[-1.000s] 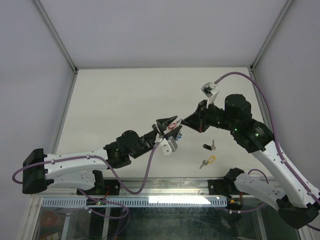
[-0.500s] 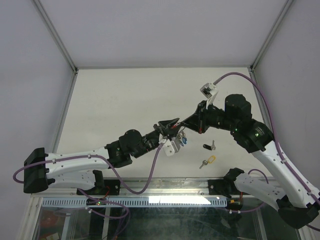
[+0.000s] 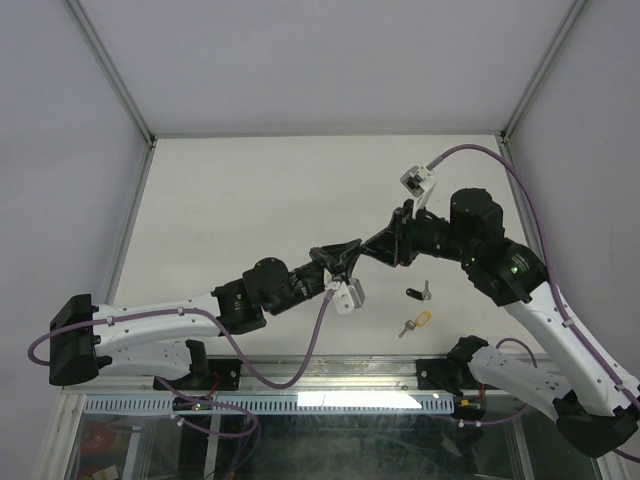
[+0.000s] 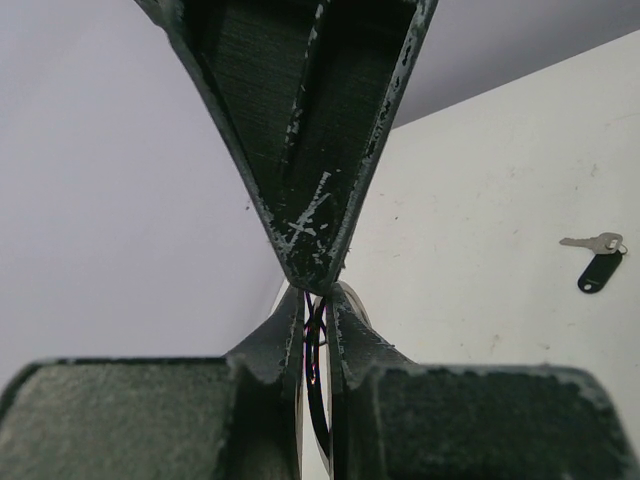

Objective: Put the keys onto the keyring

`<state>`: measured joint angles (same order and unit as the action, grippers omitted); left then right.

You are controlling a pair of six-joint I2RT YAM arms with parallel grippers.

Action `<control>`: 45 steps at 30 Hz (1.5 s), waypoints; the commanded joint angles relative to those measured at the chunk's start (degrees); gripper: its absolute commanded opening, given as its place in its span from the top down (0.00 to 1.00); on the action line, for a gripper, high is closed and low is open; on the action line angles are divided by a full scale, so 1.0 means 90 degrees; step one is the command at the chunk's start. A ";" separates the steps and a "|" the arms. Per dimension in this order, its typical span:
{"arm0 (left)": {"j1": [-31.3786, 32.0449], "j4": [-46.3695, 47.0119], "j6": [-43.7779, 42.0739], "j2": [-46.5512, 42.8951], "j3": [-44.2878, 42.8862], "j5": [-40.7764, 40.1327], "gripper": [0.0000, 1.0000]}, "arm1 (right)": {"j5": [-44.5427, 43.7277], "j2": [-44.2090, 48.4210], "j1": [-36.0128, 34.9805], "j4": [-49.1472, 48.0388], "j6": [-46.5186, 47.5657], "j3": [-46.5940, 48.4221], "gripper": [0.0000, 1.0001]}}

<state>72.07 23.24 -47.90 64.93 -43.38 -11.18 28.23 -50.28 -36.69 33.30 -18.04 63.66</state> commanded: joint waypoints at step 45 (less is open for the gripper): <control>0.0061 -0.0740 -0.3068 -0.0681 -0.0025 -0.0470 1.00 | -0.2947 0.1482 -0.0035 -0.1116 0.0154 -0.0464 0.60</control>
<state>72.07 14.57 -63.75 62.63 -43.35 -11.94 9.78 -41.08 -36.75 31.79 -18.06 61.91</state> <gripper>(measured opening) 0.036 0.395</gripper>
